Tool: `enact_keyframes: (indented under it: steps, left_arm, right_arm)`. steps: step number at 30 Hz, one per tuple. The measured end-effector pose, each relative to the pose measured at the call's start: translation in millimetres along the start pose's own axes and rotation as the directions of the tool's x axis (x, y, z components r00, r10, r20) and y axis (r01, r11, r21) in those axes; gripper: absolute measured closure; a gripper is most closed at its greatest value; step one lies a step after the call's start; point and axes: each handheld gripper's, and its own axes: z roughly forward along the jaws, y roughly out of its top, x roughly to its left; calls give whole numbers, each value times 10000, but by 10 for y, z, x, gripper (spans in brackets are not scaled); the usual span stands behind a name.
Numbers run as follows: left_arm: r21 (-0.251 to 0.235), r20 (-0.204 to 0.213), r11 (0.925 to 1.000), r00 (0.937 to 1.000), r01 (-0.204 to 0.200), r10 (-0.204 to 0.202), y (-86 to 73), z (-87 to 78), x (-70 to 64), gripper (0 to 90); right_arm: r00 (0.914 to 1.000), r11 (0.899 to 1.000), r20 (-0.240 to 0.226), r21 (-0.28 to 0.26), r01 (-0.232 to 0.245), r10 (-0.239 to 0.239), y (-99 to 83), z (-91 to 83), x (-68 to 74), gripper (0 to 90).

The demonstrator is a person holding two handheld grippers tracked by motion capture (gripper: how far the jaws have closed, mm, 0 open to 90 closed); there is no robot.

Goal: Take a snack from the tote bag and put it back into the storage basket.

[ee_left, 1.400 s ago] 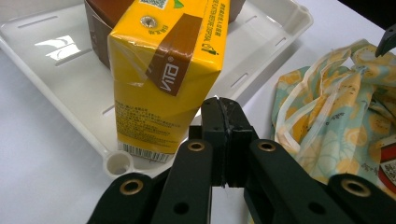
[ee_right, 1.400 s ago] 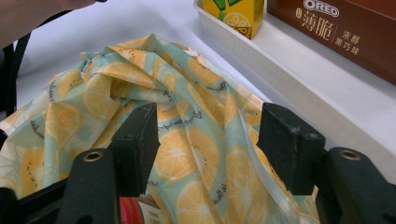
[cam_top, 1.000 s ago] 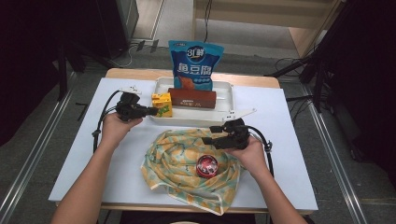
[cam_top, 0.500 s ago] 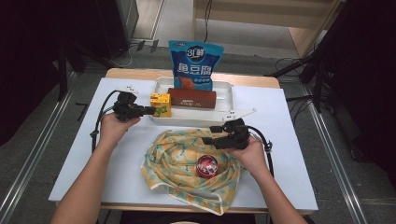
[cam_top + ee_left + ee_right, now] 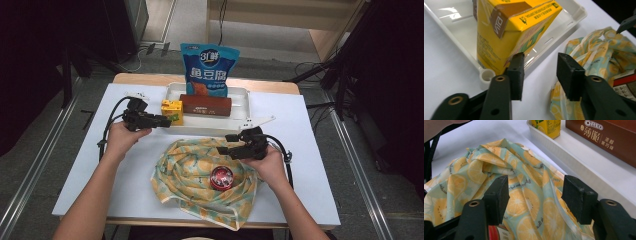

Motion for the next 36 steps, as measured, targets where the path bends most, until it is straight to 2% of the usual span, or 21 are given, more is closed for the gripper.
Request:
enact_keyframes:
  steps: [2, 5, 12, 17, 29, 36]
  left_arm:
    - [64, 17, 9999, 9999, -139, 139, 2, 4, -14, 543]
    - [93, 129, 9999, 9998, -128, 126, 4, 13, -34, 489]
    - [285, 389, 9991, 9988, -299, 288, 5, 10, -83, 452]
    - [290, 523, 9986, 9977, -448, 433, -4, -11, -110, 438]
    - [258, 633, 9985, 9969, -479, 462, -3, -9, -125, 402]
    - [227, 651, 9979, 9962, -600, 585, 1, -16, -138, 403]
  right_arm:
    - [10000, 10000, 6, 3, -8, 8, -1, -1, -5, 400]
    - [10000, 10000, -2, 6, -41, 41, 1, -6, -7, 402]
    - [10000, 9999, 9, -99, 23, -23, 11, -44, 14, 421]
    - [9998, 9999, 147, -103, 138, -136, 31, -87, 46, 426]
    - [9991, 9992, 191, -105, 382, -380, 66, -124, 128, 472]
    - [9995, 9995, 66, -56, 315, -315, 56, -137, 162, 474]
